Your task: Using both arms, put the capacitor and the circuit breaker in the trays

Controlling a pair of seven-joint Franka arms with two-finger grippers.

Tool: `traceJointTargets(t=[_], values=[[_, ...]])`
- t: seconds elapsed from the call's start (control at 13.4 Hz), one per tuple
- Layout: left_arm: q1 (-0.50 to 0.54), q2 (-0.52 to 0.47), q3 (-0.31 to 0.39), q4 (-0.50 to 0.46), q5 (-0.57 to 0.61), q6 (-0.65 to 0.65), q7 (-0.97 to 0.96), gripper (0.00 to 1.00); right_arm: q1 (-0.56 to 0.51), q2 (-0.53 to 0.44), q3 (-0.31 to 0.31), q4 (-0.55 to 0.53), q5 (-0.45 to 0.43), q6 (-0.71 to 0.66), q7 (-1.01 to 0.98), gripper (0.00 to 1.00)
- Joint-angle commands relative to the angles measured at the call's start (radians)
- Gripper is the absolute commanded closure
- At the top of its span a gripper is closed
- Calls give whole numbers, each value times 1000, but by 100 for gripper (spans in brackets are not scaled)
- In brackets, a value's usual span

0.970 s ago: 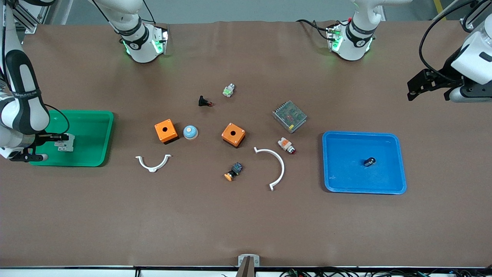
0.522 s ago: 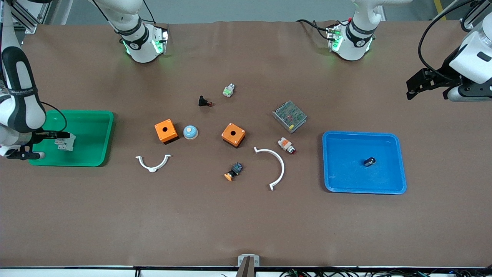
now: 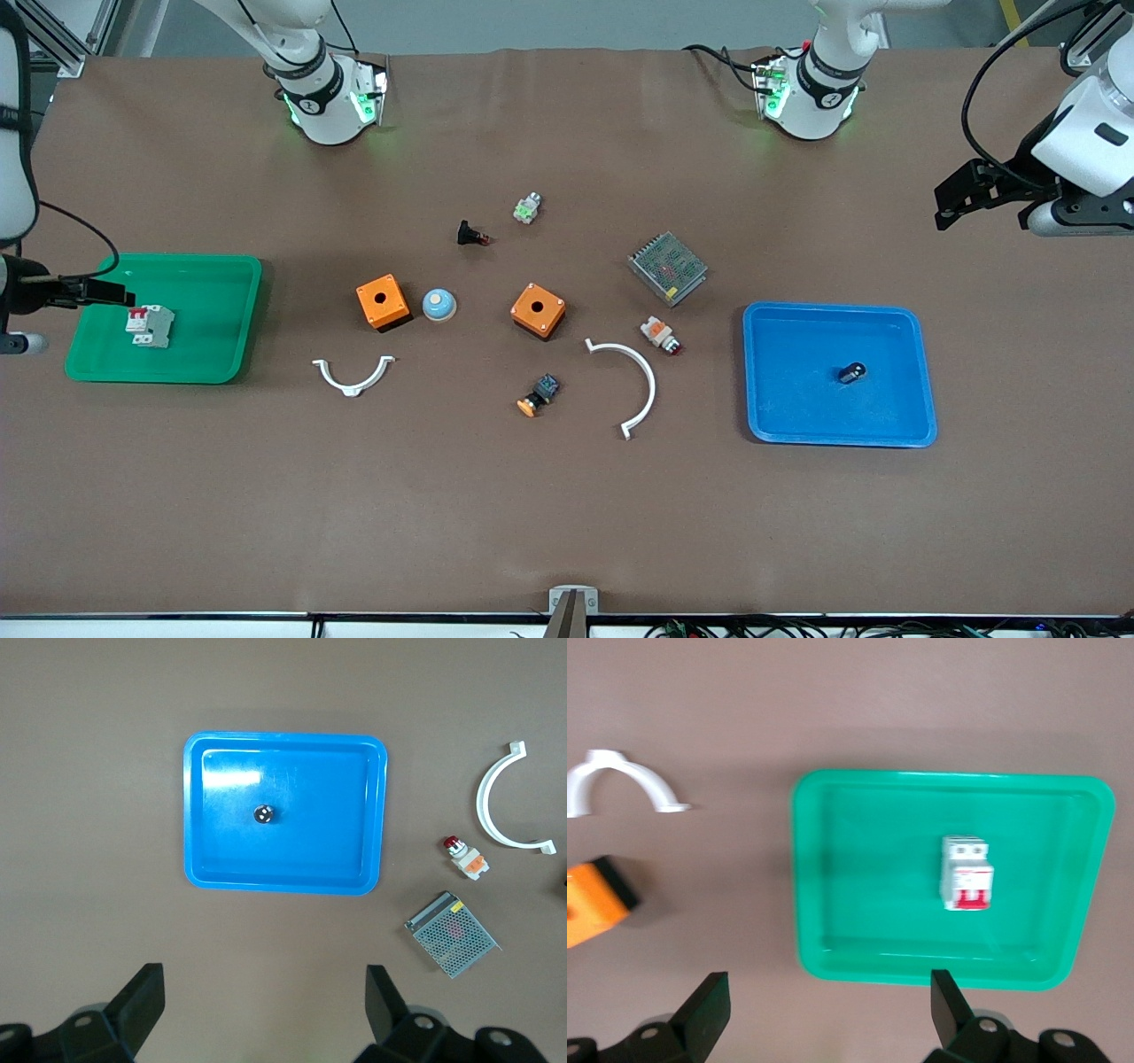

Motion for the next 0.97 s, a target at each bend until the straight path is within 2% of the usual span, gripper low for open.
traceJointTargets(t=[0.0, 0.15, 0.6, 0.9], values=[[-5, -10, 1, -3, 11, -8, 0, 0, 81, -112, -2, -22, 31, -53, 133, 0], [-4, -11, 1, 3, 11, -10, 12, 0, 167, -195, -3, -18, 30, -83, 298, 0], [-2, -8, 1, 26, 15, -10, 11, 0, 236, -306, 24, -19, 24, -124, 320, 0], [-5, -5, 1, 27, 17, -18, 11, 0, 232, -313, 23, -19, 19, -97, 320, 0]])
